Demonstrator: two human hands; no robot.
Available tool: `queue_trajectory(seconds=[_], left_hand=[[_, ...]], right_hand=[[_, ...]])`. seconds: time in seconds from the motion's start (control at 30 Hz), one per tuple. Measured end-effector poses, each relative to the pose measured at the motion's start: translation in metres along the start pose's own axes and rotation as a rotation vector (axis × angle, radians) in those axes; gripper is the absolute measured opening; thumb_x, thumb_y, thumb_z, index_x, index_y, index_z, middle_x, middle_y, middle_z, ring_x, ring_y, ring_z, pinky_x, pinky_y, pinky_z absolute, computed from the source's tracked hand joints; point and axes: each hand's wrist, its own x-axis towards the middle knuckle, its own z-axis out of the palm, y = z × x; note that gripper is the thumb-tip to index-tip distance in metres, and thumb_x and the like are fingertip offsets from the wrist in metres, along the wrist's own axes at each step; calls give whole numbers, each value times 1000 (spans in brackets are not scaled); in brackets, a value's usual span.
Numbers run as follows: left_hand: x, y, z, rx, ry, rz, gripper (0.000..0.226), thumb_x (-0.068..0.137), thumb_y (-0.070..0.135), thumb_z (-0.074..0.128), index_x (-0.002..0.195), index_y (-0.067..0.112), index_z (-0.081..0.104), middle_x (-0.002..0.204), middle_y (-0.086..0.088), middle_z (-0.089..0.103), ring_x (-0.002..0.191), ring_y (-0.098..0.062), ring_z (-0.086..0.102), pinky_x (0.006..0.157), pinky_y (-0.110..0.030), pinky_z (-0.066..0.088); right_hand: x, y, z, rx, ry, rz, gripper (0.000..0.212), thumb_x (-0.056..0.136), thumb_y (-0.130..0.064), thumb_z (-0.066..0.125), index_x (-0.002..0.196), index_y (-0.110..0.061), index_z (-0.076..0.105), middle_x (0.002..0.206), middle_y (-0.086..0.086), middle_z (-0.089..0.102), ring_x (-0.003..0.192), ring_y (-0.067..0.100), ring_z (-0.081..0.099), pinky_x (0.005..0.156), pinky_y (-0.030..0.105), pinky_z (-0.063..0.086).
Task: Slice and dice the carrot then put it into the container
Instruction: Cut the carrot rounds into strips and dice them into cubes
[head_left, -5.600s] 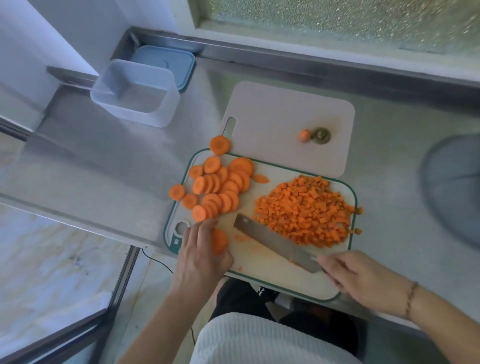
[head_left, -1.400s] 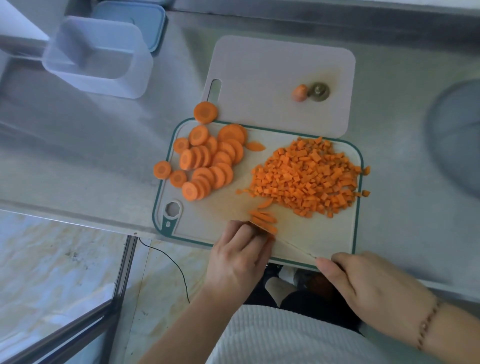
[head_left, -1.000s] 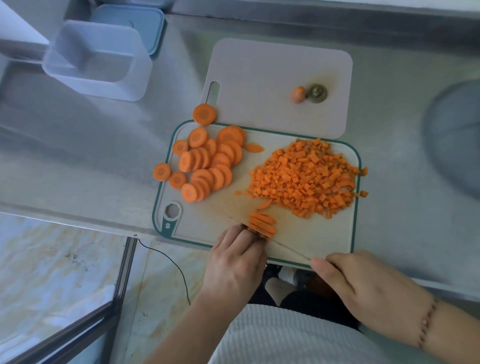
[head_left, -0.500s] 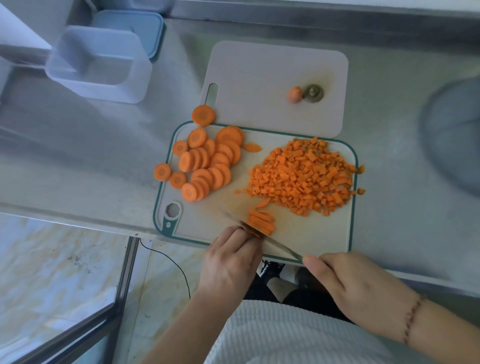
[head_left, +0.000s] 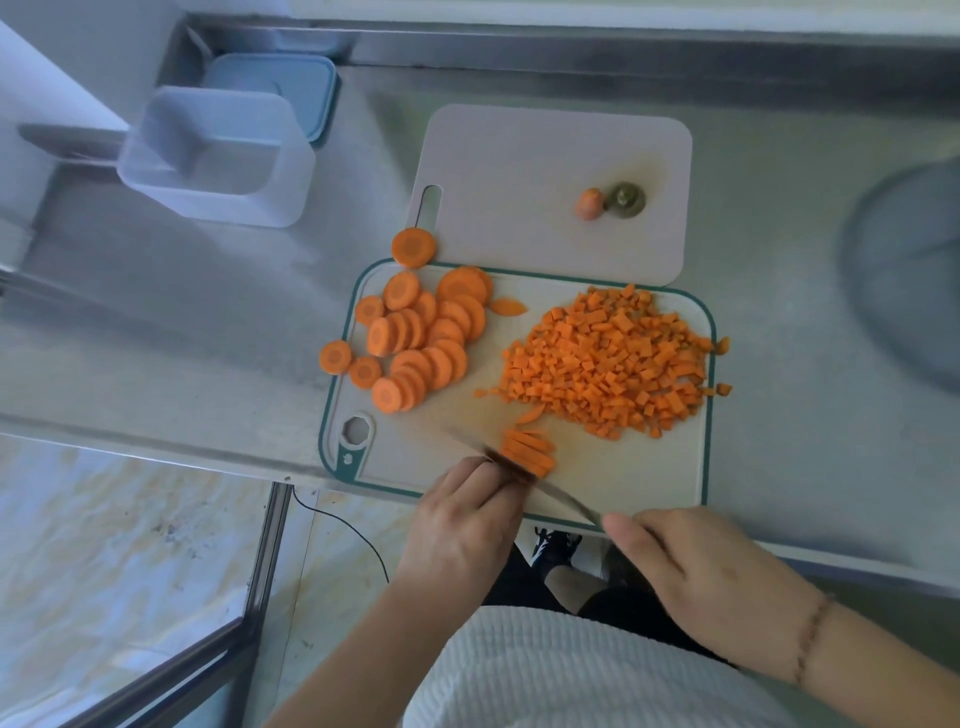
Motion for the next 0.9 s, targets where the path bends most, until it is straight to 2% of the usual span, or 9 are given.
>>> queue_trajectory(seconds=[0.1, 0.2, 0.3, 0.47, 0.63, 0.7, 0.77, 0.83, 0.9], left_hand=[[11, -14, -11, 37, -81, 132, 9, 89, 19, 76, 87, 11, 71, 93, -2, 68, 84, -28, 62, 67, -40, 53], [30, -34, -17, 23, -204, 262, 35, 91, 41, 73, 112, 15, 62, 118, -6, 63, 102, -31, 58, 81, -42, 52], [51, -53, -14, 72, -340, 410, 52, 94, 55, 63, 129, 17, 53, 138, -10, 54, 115, -34, 55, 90, -46, 49], [57, -62, -4, -4, -350, 534, 38, 104, 49, 49, 123, 18, 56, 135, -12, 49, 117, -34, 51, 92, -42, 47], [44, -51, 5, -77, -226, 388, 32, 100, 32, 63, 114, 4, 72, 121, -16, 64, 109, -34, 56, 97, -41, 50], [34, -40, 13, -72, -122, 269, 30, 95, 28, 71, 111, 2, 74, 113, -14, 68, 103, -32, 58, 92, -41, 53], [24, -28, 21, -77, -29, 146, 31, 90, 25, 78, 108, 1, 75, 107, -13, 69, 98, -31, 60, 88, -40, 54], [17, -13, 26, -93, 36, 11, 33, 88, 25, 81, 108, 0, 76, 105, -11, 69, 97, -29, 59, 88, -37, 54], [13, 2, 30, -109, 103, -126, 34, 87, 27, 81, 106, -1, 76, 103, -9, 68, 96, -25, 57, 88, -33, 53]], right_hand=[[-21, 14, -8, 186, 138, 88, 69, 84, -73, 21, 58, -12, 40, 52, 4, 47, 50, 14, 43, 58, 27, 37], [-29, 31, -12, 228, 158, 125, 67, 77, -82, 21, 60, -20, 40, 48, 0, 37, 46, 8, 36, 56, 36, 37], [-27, 38, -12, 236, 173, 157, 67, 74, -85, 20, 58, -23, 43, 47, -1, 36, 45, 8, 36, 54, 35, 37], [-25, 38, -5, 252, 169, 135, 66, 75, -82, 19, 59, -22, 42, 47, 1, 39, 45, 7, 38, 56, 36, 39], [-23, 37, -2, 242, 163, 118, 64, 76, -81, 18, 59, -26, 46, 47, 4, 43, 44, 8, 42, 56, 34, 40], [-22, 36, -2, 208, 174, 105, 62, 76, -82, 16, 58, -31, 46, 48, 2, 45, 44, 7, 42, 53, 28, 37], [-21, 35, -1, 165, 172, 96, 66, 76, -84, 13, 57, -28, 45, 50, -1, 50, 46, 10, 46, 51, 25, 36], [-18, 35, 0, 103, 181, 105, 73, 75, -83, 10, 56, -20, 43, 57, -4, 57, 51, 12, 52, 54, 28, 40], [-14, 33, 0, 54, 190, 111, 74, 74, -82, 8, 55, -20, 44, 64, -14, 61, 55, 12, 55, 54, 32, 43]])
